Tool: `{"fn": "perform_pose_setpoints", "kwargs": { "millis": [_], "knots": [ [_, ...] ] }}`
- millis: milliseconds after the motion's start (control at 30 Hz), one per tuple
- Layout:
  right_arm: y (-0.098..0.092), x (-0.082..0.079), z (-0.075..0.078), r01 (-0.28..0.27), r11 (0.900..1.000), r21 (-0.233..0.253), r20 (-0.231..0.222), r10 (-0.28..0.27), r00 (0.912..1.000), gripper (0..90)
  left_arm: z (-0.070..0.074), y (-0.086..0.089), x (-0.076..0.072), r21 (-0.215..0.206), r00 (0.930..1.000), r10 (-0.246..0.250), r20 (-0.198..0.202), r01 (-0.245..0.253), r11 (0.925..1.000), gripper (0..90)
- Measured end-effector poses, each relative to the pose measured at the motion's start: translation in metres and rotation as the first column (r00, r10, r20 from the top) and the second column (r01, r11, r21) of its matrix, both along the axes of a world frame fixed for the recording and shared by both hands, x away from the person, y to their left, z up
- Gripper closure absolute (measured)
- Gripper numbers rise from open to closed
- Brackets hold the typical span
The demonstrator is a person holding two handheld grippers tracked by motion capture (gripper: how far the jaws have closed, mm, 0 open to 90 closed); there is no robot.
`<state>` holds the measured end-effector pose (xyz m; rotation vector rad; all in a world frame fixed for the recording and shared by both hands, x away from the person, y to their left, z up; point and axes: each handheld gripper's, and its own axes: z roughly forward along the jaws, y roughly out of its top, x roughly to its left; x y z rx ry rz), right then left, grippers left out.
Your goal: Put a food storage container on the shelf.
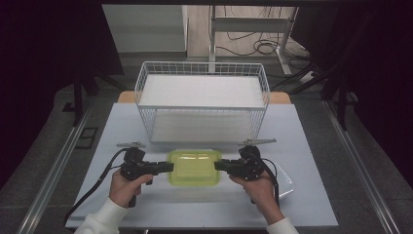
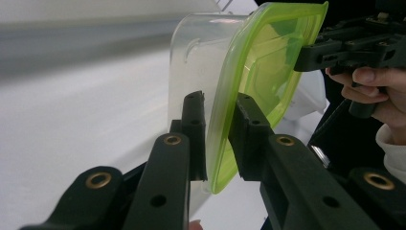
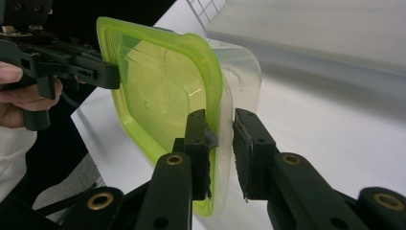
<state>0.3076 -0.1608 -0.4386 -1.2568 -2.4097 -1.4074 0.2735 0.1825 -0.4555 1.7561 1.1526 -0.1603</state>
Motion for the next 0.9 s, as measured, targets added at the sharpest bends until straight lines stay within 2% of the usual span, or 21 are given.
{"fn": "perform_pose_setpoints", "kwargs": {
  "millis": [267,567,667,900],
  "knots": [
    [-0.004,-0.008,0.022,-0.024,1.000,0.012,0.080,0.023,0.9965,75.4,0.018,-0.001,-0.003,0.001,0.9978,-0.004,0.067,0.004,1.0000,78.1],
    [-0.006,-0.011,0.030,-0.027,1.000,0.004,0.127,0.027,0.9915,75.2,0.024,-0.003,-0.002,0.003,0.9950,-0.006,0.100,0.006,1.0000,78.2],
    [-0.005,-0.013,0.036,-0.028,1.000,0.002,0.157,0.027,0.9872,75.2,0.032,-0.003,-0.004,0.011,0.9910,-0.005,0.134,0.003,0.9999,78.3],
    [-0.006,-0.016,0.046,-0.031,1.000,0.002,0.200,0.030,0.9794,75.0,0.039,-0.003,-0.004,0.002,0.9881,-0.008,0.153,0.008,1.0000,78.2]
  ]
}}
